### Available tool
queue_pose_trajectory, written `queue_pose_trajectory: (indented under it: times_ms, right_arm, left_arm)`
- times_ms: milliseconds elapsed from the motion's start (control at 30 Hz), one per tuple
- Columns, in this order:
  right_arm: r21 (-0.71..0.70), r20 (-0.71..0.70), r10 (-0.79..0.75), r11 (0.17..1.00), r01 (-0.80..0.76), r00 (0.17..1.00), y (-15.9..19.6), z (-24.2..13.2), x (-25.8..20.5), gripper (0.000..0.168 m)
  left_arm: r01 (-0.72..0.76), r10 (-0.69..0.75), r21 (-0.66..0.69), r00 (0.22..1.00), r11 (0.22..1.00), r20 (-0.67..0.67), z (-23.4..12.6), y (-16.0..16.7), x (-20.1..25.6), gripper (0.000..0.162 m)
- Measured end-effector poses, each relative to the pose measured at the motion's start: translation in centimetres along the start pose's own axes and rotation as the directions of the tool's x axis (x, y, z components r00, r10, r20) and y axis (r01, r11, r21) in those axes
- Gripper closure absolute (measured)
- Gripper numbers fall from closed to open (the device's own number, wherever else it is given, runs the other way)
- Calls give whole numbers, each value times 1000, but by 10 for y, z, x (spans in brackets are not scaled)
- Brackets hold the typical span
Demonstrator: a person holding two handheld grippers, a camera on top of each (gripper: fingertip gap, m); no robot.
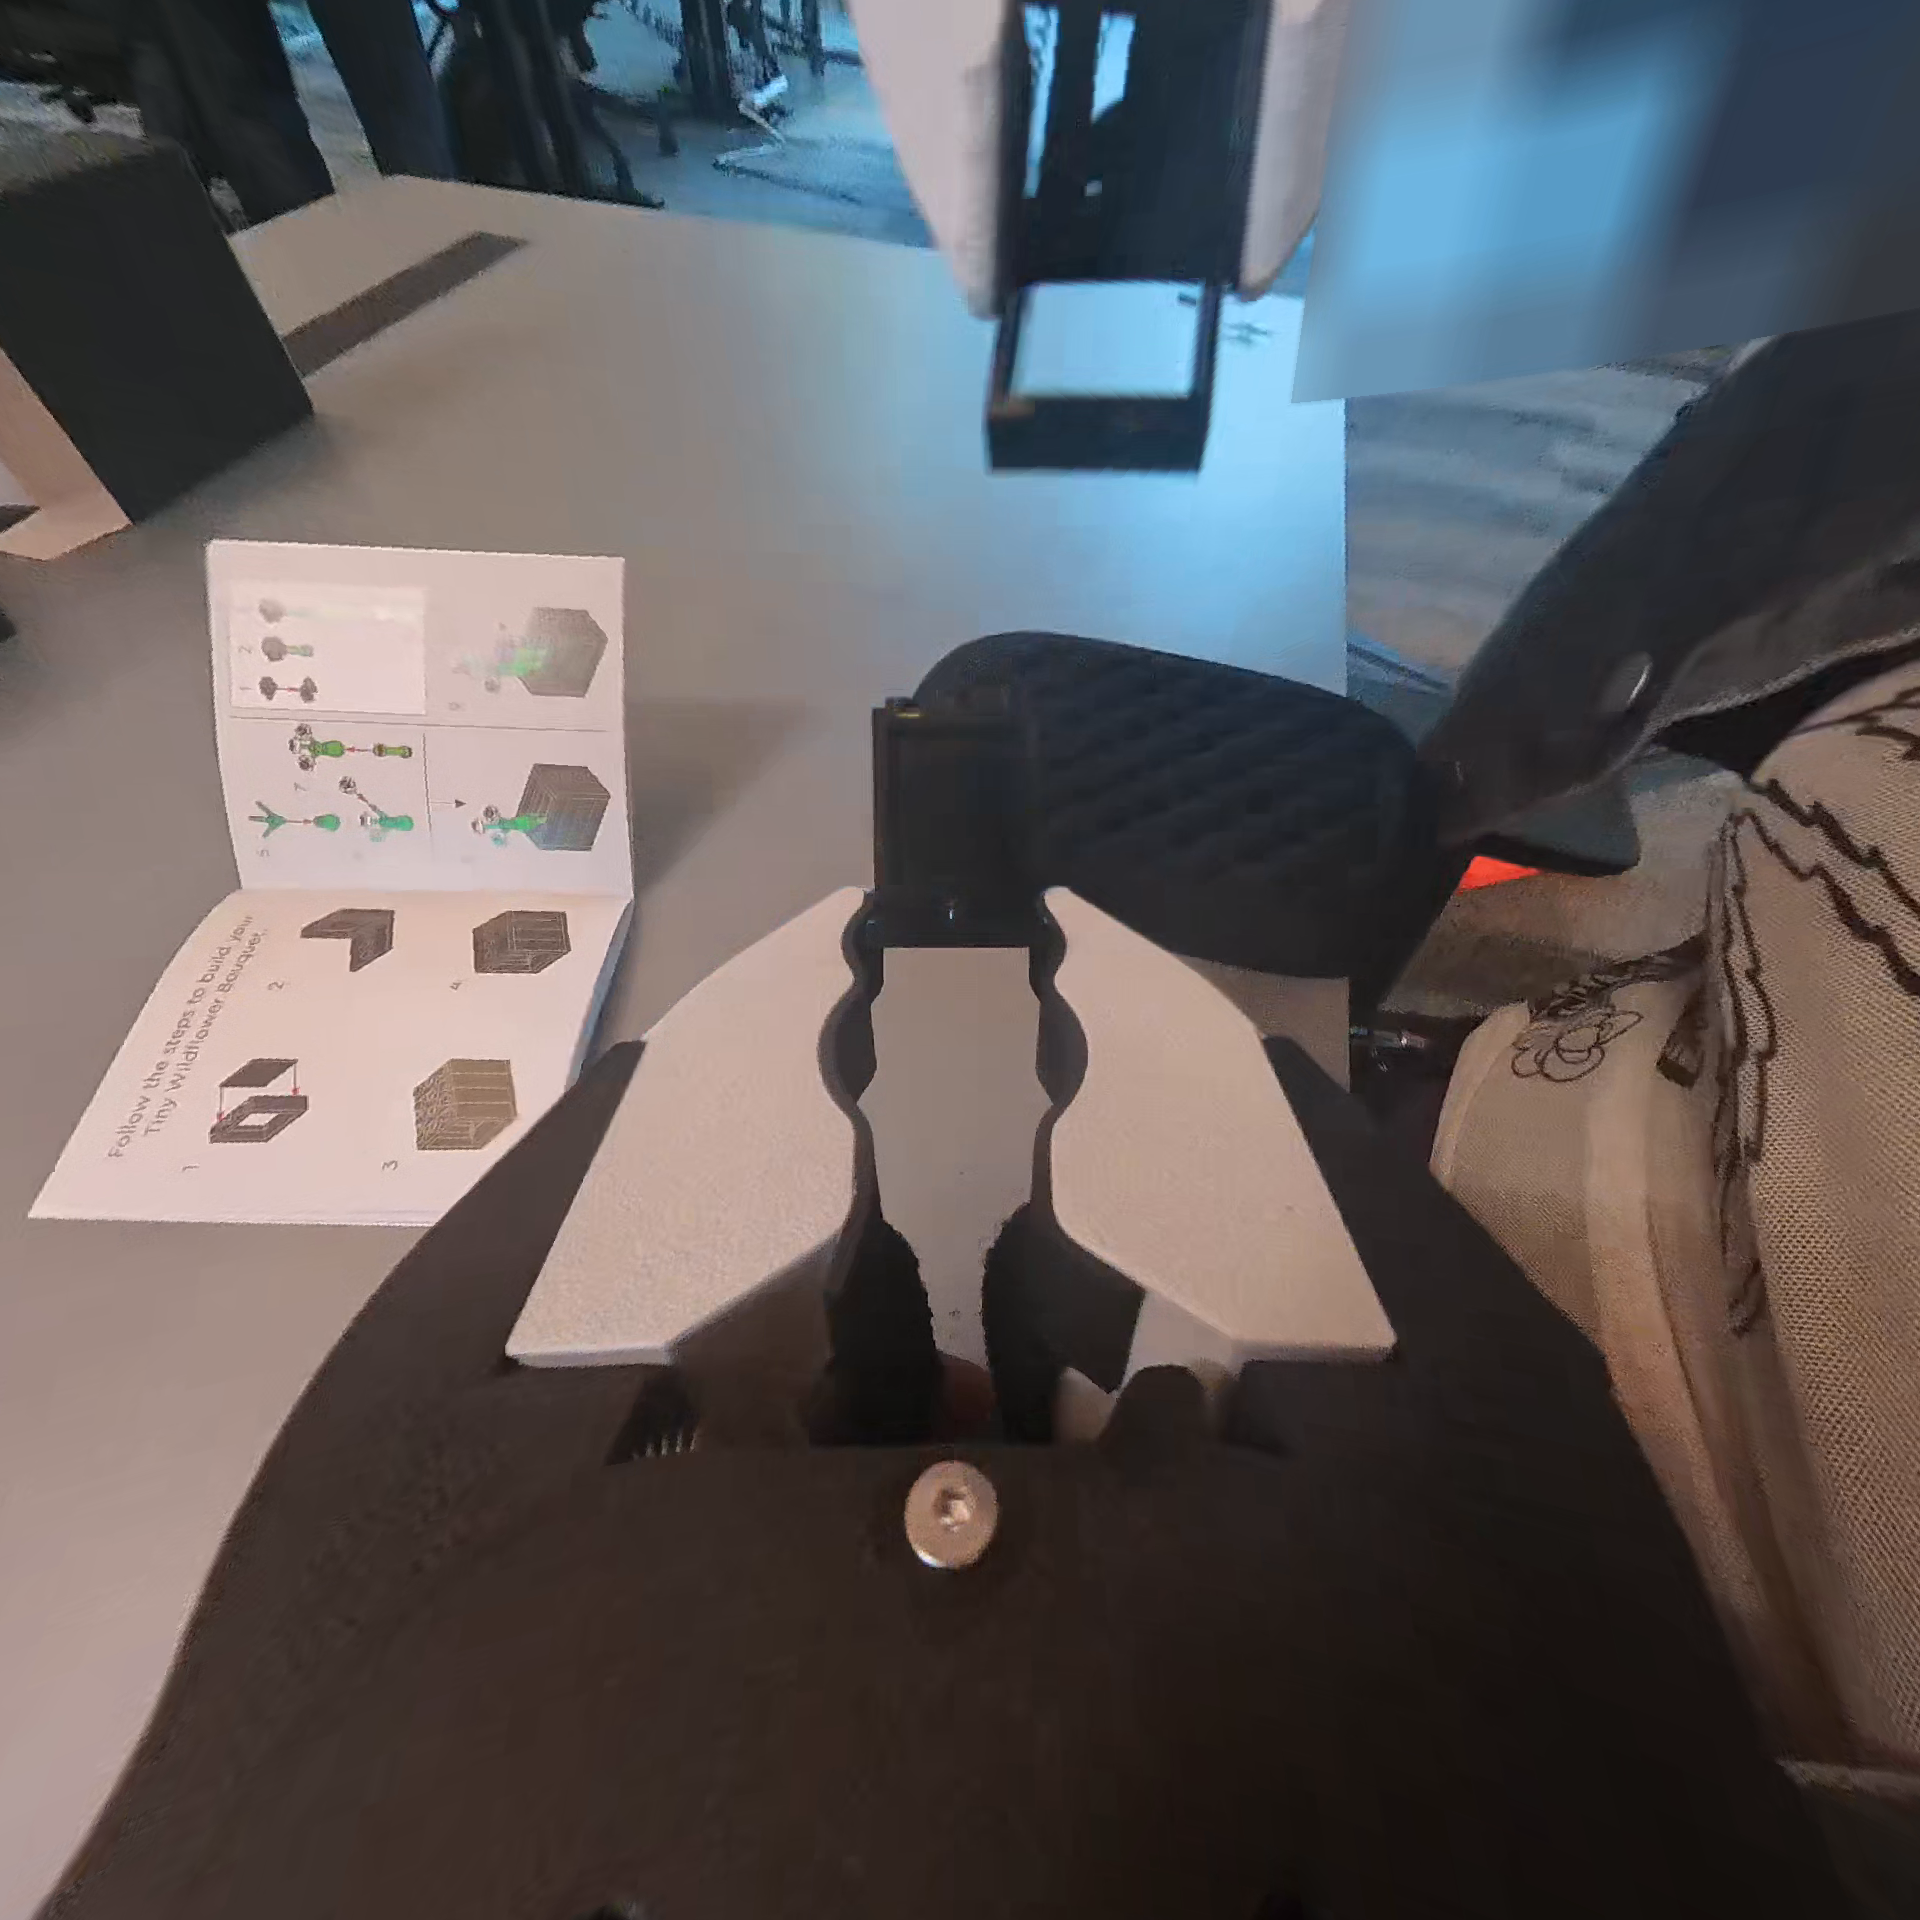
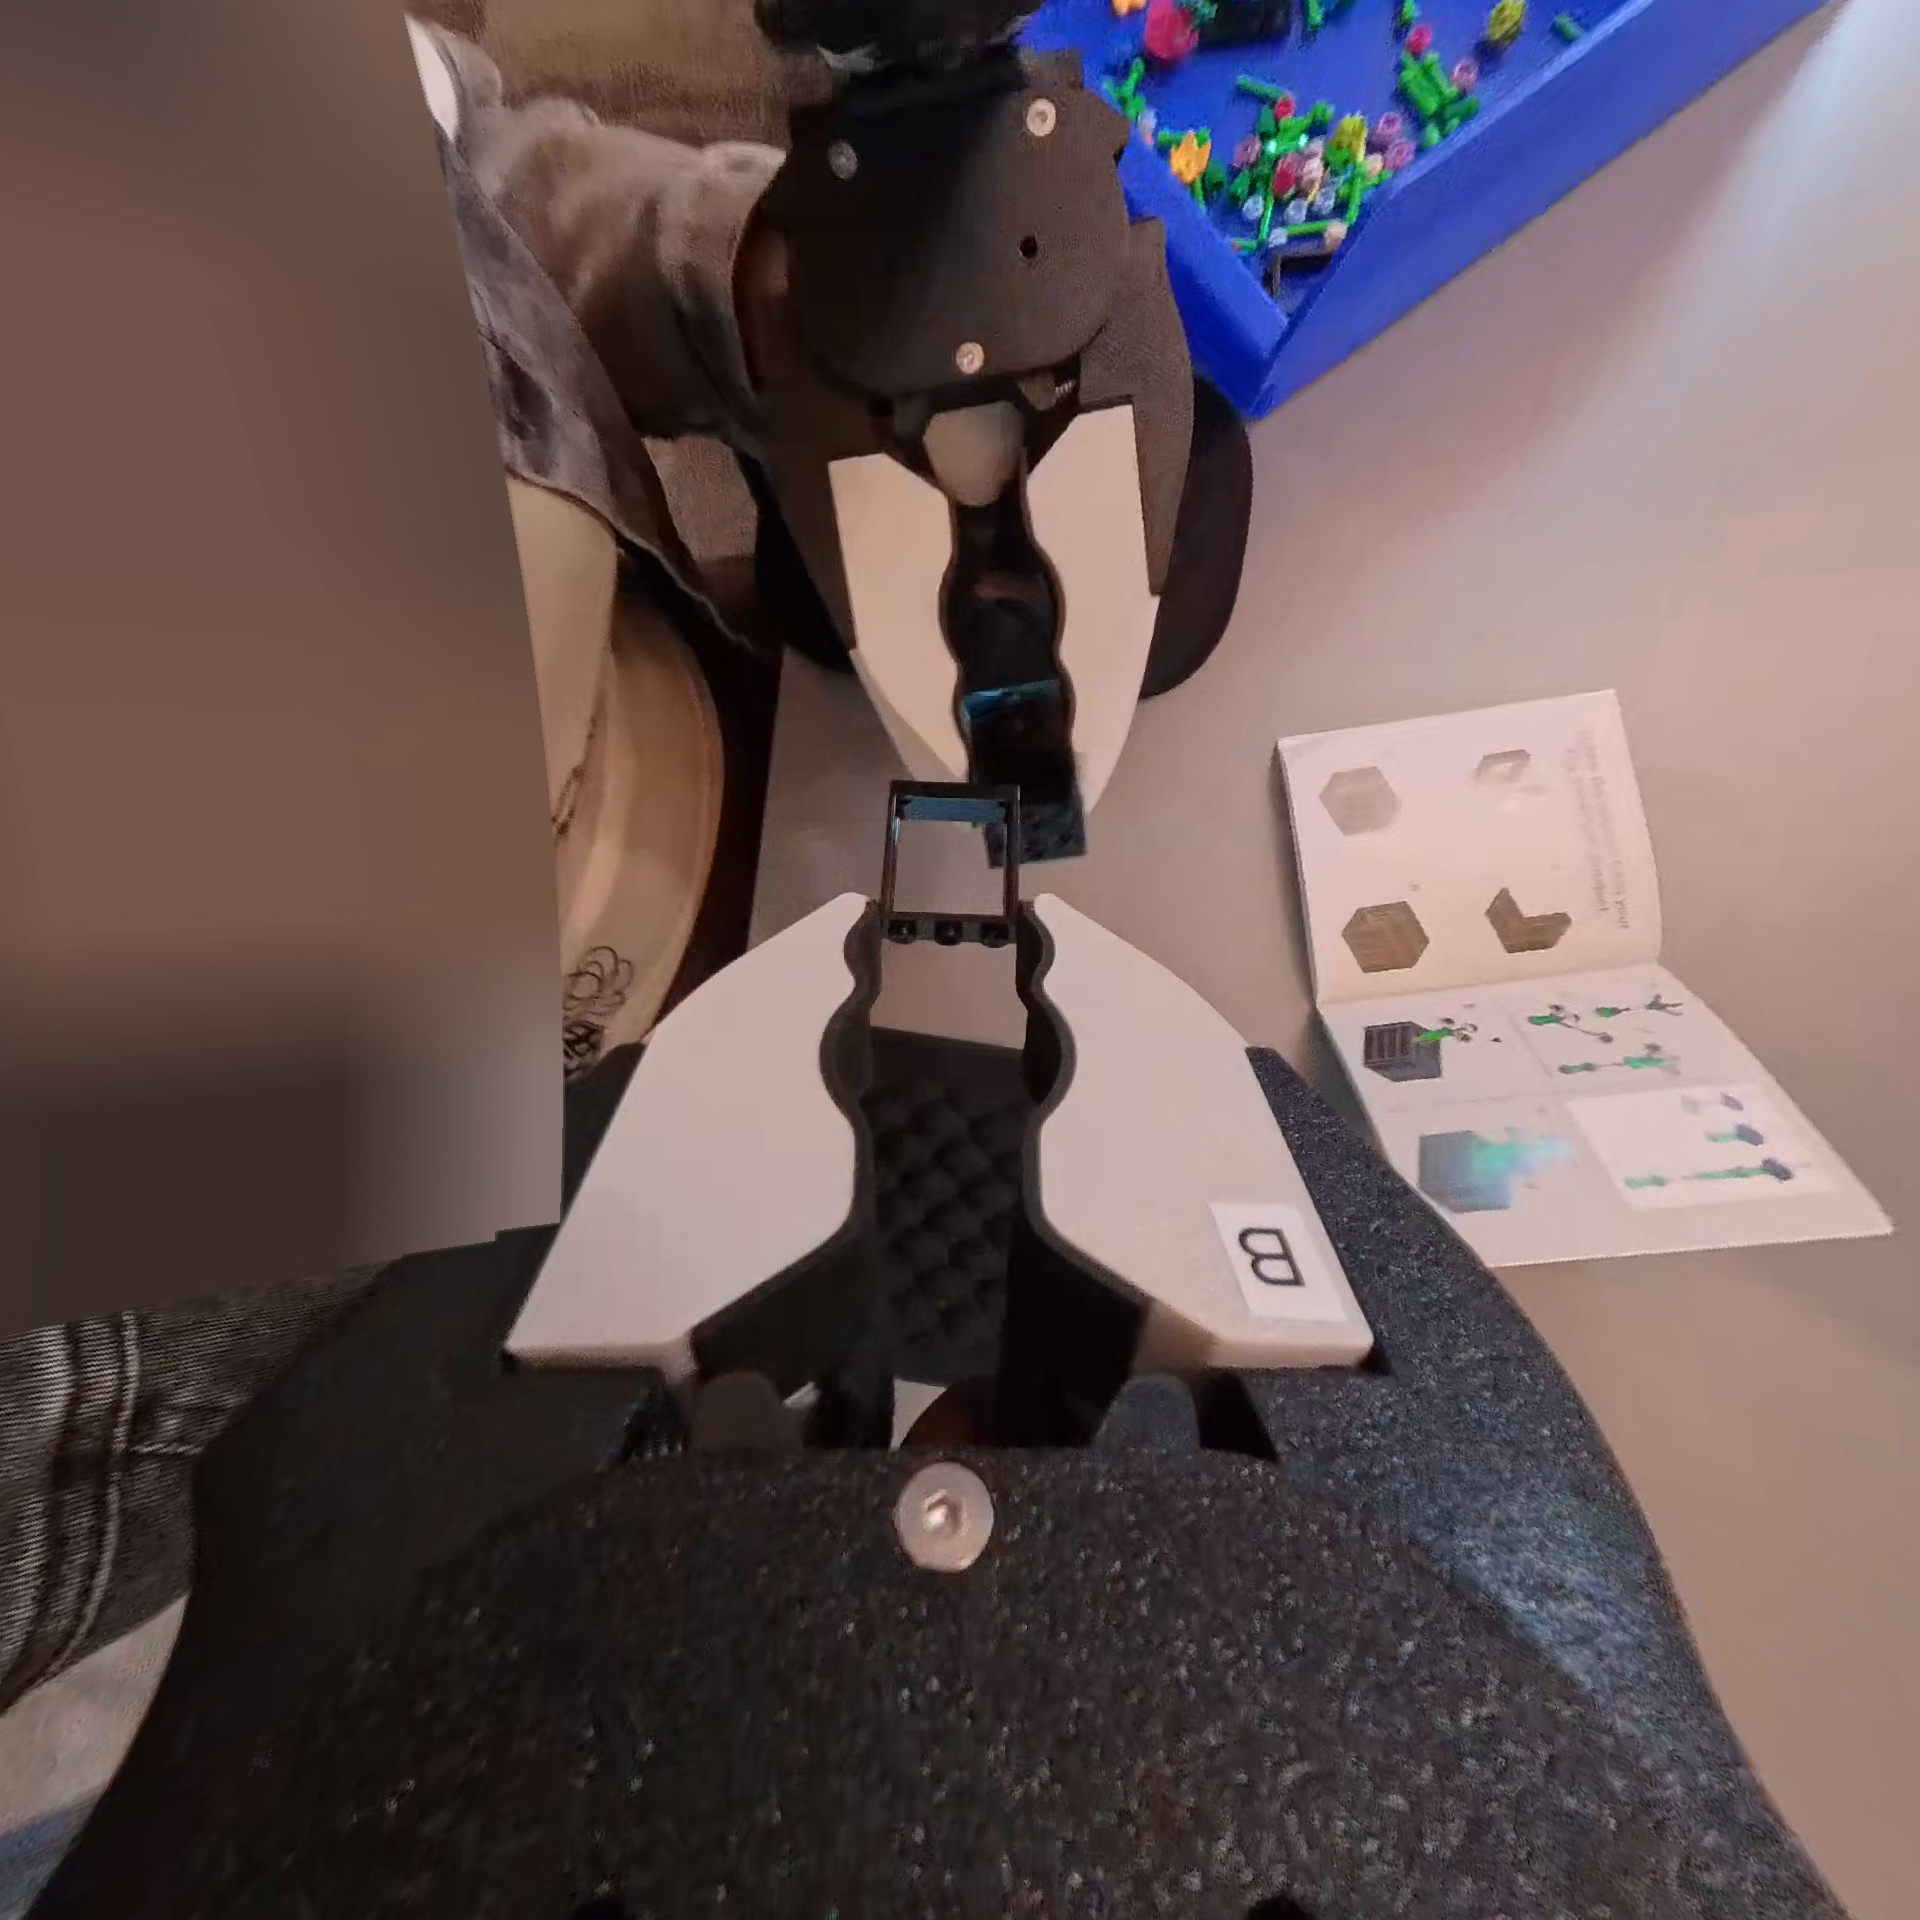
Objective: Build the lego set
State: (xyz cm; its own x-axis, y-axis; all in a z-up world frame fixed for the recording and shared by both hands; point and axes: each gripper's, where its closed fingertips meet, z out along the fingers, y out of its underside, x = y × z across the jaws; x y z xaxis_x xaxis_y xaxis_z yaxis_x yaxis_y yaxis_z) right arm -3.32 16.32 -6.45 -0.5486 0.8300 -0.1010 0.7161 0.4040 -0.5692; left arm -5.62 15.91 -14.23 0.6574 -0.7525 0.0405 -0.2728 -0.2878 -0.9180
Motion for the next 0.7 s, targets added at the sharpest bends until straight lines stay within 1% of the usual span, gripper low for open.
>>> queue_pose_trajectory:
  times_ms: [67, 167, 233, 433, 600, 700]
  right_arm:
    - [-68, 25, -32, 997, 33, 999, -3, 11, 0, 144]
    - [-200, 31, -68, 977, 73, 997, 5, 27, 4, 144]
    - [-259, 39, -74, 962, 82, 996, 7, 32, 5, 144]
    - [-348, 67, -66, 934, 85, 996, 11, 36, 3, 144]
    - [-375, 72, -24, 926, 50, 997, 13, 38, 1, 144]
    - [-368, 77, -16, 929, 43, 997, 13, 39, 2, 144]
  left_arm:
    - [21, -22, -41, 1000, 999, -21, 5, 4, 2, 135]
    - [63, -69, -85, 995, 994, -76, 9, 6, 10, 135]
    - [69, -80, -103, 992, 992, -102, 10, 5, 14, 135]
    - [47, -57, -79, 991, 996, -123, 8, -3, 22, 135]
    - [42, -47, -59, 994, 997, -102, 9, -7, 21, 135]
    - [40, -44, -52, 995, 998, -95, 9, -8, 20, 135]
